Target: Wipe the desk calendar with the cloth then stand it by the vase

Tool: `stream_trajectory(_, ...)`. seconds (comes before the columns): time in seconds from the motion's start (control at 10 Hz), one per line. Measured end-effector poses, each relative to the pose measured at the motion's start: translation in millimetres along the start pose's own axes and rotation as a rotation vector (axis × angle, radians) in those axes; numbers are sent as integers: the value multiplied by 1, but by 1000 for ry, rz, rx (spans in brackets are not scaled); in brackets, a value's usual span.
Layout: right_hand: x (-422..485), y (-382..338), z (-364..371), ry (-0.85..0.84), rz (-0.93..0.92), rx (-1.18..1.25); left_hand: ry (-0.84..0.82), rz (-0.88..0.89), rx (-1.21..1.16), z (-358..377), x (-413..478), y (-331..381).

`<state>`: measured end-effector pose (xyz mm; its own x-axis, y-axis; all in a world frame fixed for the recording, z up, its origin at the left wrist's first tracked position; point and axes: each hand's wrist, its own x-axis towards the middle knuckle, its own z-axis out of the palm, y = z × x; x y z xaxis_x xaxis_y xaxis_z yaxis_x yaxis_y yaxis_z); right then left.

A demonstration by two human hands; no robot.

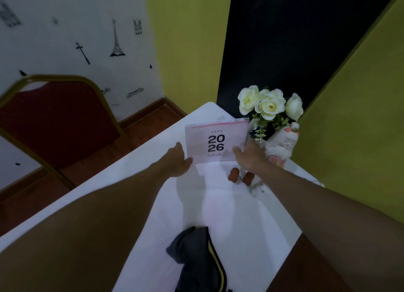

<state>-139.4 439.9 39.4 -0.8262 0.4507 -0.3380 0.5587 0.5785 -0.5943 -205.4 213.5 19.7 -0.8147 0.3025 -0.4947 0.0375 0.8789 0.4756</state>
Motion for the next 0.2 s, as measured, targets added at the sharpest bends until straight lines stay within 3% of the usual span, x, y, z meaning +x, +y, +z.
stream_trajectory(0.2,-73,-26,-23,63,-120,-82,182,130,268,-33,-71,9)
